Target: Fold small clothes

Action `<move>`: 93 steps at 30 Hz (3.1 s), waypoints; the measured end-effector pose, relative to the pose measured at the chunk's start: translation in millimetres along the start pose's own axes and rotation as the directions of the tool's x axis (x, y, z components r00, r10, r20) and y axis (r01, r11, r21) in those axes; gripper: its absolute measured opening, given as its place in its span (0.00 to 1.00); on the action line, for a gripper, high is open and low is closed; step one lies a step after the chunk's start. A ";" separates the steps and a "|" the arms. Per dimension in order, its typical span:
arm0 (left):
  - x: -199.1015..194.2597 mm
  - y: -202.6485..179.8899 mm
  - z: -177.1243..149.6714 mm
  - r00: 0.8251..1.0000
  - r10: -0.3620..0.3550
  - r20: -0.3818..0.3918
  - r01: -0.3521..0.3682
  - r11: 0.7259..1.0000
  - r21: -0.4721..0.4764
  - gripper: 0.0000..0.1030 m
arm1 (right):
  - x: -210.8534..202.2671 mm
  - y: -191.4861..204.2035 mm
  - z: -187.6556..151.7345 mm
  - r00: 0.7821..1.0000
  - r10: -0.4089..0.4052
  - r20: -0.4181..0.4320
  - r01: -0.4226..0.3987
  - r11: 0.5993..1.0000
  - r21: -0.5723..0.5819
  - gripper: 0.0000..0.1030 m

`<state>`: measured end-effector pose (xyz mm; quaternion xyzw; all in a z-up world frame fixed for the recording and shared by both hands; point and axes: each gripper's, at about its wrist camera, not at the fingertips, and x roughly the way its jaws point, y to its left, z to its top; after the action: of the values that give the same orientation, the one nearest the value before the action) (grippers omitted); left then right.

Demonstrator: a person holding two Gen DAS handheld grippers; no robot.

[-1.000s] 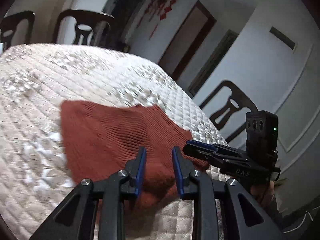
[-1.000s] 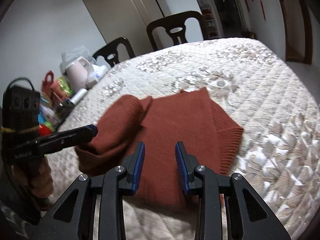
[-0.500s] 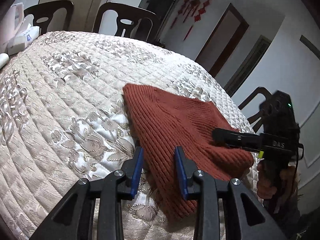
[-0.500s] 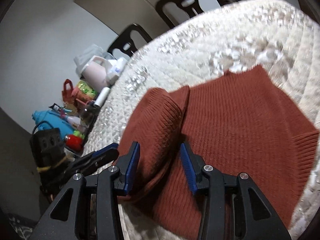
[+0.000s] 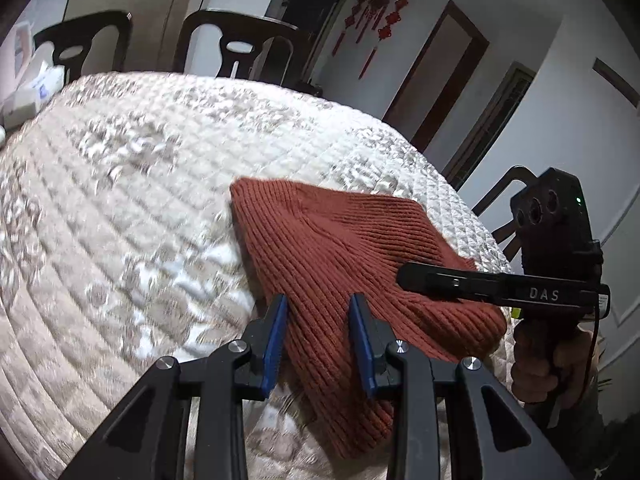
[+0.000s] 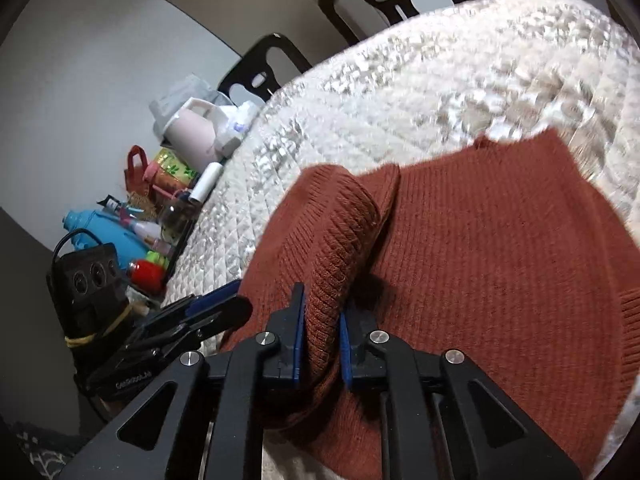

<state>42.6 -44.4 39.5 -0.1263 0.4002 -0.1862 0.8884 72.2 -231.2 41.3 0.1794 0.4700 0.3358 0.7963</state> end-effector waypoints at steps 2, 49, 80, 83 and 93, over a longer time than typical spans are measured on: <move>-0.7 -6.9 6.3 1.000 -0.008 0.012 0.007 1.000 0.018 0.33 | -13.4 -3.5 1.7 0.999 -0.011 0.031 0.011 1.000 -0.003 0.13; 26.7 -72.5 11.1 1.000 -0.012 0.011 0.010 0.983 0.185 0.38 | -101.4 -22.1 -54.9 0.922 -0.342 0.179 0.367 0.921 -0.131 0.15; 24.2 -71.9 -14.3 0.996 0.078 -0.036 -0.070 0.982 0.173 0.40 | -91.1 -22.7 -61.0 0.910 -0.388 0.149 0.411 0.895 -0.177 0.15; 29.1 -71.4 -16.1 0.996 0.082 -0.043 -0.074 0.984 0.164 0.40 | -90.2 -21.6 -61.6 0.904 -0.399 0.153 0.423 0.886 -0.189 0.15; 36.7 -68.3 -17.0 0.996 0.072 -0.048 -0.065 0.987 0.145 0.43 | -90.8 -23.8 -65.0 0.903 -0.397 0.162 0.423 0.888 -0.183 0.15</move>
<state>36.4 -122.9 29.6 -0.0433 0.4133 -0.1873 0.8901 -5.8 -314.0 51.9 0.0092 0.4098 0.1970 0.8906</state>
